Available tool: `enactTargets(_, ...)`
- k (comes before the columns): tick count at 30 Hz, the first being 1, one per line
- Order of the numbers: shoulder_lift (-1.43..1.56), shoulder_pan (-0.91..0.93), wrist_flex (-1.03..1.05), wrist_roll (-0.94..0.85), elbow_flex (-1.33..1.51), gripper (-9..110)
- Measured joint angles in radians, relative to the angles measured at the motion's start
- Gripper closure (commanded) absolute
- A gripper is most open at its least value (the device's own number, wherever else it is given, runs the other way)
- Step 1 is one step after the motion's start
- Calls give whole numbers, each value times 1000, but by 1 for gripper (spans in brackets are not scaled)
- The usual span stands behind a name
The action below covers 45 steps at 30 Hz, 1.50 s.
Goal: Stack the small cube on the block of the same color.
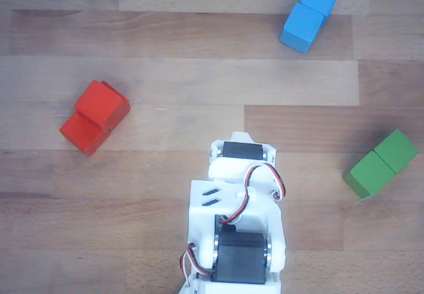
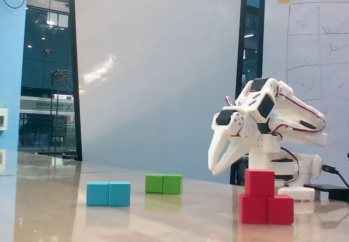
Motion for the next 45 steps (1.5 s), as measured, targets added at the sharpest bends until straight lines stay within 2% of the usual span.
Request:
enactTargets(10, 67, 0, 25, -83, 58, 101)
enactTargets(45, 67, 0, 25, -52, 58, 101)
